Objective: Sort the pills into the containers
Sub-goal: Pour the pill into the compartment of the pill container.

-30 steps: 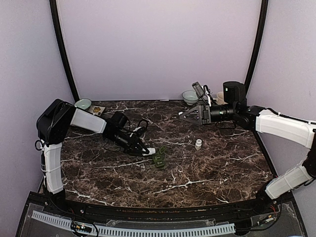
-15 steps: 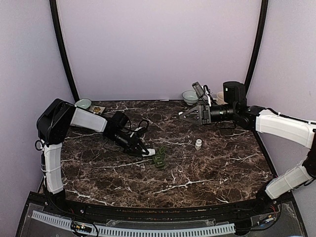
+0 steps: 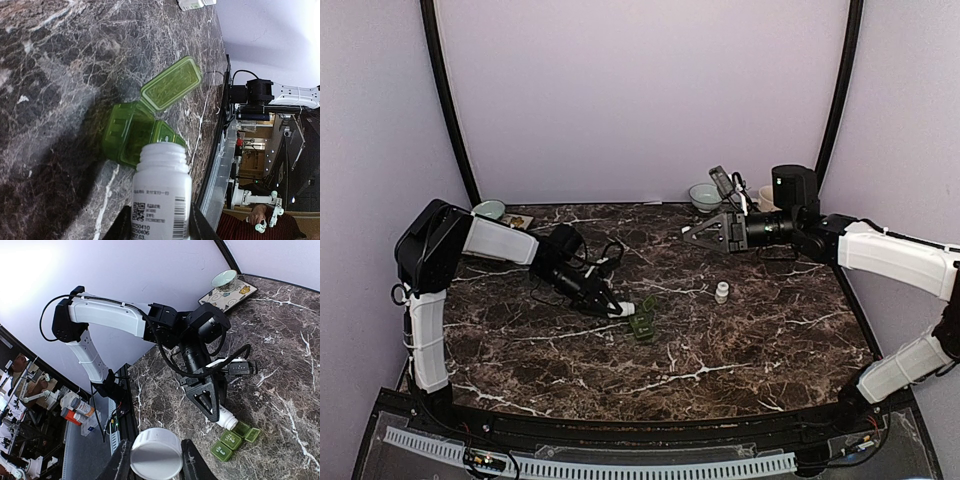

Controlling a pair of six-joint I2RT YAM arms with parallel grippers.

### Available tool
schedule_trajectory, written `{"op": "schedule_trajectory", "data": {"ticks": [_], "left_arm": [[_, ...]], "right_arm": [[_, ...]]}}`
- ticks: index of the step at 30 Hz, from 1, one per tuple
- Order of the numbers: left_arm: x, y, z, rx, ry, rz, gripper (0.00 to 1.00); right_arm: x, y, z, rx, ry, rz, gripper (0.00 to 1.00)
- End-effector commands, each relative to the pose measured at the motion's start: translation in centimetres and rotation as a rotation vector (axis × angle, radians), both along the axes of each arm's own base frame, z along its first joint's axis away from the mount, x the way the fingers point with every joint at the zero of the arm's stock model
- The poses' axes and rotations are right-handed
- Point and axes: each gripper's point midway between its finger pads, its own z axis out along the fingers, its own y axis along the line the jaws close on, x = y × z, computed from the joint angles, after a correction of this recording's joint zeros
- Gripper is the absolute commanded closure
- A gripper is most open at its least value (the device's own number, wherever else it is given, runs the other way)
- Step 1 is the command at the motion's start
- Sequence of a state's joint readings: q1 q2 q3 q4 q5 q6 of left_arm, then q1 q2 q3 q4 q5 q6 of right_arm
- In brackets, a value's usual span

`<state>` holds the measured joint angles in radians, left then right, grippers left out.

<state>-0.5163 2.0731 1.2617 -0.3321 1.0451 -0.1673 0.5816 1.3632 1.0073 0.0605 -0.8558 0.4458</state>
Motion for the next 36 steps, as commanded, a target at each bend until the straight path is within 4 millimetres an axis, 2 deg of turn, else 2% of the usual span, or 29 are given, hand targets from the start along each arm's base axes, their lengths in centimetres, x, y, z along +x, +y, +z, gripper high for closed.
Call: {"op": "schedule_trajectory", "data": {"ticks": [1,36], "left_arm": [[-0.03,-0.40,1.21,-0.002,-0.033,-0.022,1.00],[0.52,-0.65,0.57,0.082,-0.062,-0.040,1.00]], "right_arm": [[0.12,-0.30,0.65,0.018,-0.043,-0.009,0.78],[-0.07,-0.43,0.47,0.020,-0.044,-0.009,0.78]]}}
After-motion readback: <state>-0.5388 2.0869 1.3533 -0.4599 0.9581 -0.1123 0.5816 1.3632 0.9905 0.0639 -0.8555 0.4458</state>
